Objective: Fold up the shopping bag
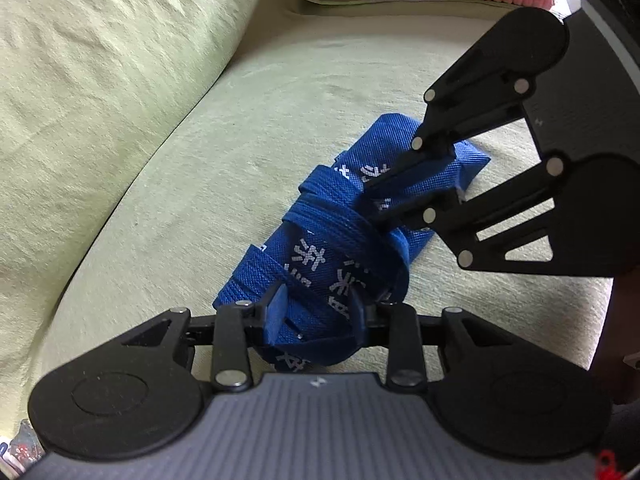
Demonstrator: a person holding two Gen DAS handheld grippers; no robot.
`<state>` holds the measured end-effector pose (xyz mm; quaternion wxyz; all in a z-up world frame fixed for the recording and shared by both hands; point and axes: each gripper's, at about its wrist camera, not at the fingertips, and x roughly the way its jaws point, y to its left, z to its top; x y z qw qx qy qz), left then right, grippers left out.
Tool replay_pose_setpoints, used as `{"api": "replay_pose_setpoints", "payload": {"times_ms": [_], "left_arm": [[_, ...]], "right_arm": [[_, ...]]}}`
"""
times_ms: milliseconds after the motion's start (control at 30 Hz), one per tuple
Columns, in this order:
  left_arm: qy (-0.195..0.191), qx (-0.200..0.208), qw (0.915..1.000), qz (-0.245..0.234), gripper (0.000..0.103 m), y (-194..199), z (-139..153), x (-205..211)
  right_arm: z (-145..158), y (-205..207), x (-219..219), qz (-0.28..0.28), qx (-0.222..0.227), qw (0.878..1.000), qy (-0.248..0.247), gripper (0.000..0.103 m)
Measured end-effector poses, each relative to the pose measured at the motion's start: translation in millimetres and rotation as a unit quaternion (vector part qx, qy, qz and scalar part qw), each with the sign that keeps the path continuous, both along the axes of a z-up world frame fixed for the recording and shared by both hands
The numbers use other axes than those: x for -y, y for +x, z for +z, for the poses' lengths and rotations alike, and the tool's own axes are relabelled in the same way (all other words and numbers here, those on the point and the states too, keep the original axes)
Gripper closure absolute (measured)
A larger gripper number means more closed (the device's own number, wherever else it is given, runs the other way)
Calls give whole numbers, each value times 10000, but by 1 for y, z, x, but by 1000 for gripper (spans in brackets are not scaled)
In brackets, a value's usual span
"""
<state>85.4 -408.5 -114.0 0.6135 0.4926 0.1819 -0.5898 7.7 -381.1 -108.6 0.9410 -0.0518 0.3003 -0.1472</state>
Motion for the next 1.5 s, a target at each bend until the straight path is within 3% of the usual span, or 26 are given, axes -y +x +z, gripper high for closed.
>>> {"api": "replay_pose_setpoints", "payload": {"times_ms": [300, 500, 700, 867, 1033, 1200, 1233, 1267, 1300, 1367, 1467, 1500], "left_arm": [[66, -134, 9998, 141, 64, 4, 0, 0], [50, -137, 9998, 141, 64, 6, 0, -3], [28, -80, 9994, 336, 64, -5, 0, 8], [10, -24, 9995, 328, 64, -6, -1, 9], [9, -22, 9994, 351, 64, -7, 0, 8], [7, -34, 9995, 313, 64, -5, -1, 8], [5, -37, 9995, 301, 64, -5, -1, 8], [-1, -43, 9996, 288, 64, -4, -2, 8], [-7, -47, 9996, 275, 64, -4, -2, 8], [-22, -42, 9997, 238, 64, -3, -3, 7], [-3, -20, 9998, 191, 64, -3, -3, 7], [13, -10, 9998, 176, 64, -4, -3, 8]], "right_arm": [[13, -2, -2, -13, -78, 9998, 179, 93], [27, -23, 9, -364, -96, 9986, 366, 92], [11, -26, 26, -755, -265, 9910, 1072, 88], [10, -29, 25, -867, -212, 9884, 1225, 86], [11, -32, 20, -765, -266, 9911, 1060, 83], [16, -48, -4, -506, -267, 9983, 54, 79], [17, -54, -6, -523, -256, 9982, 172, 79], [18, -62, -5, -639, -158, 9961, 594, 79], [16, -70, 0, -794, 6, 9897, 1192, 79], [9, -85, 9, -1280, 376, 9634, 2326, 79], [-12, -100, 22, -2040, 959, 8953, 3842, 70], [-17, -102, 25, -2188, 1131, 8753, 4160, 59]]}}
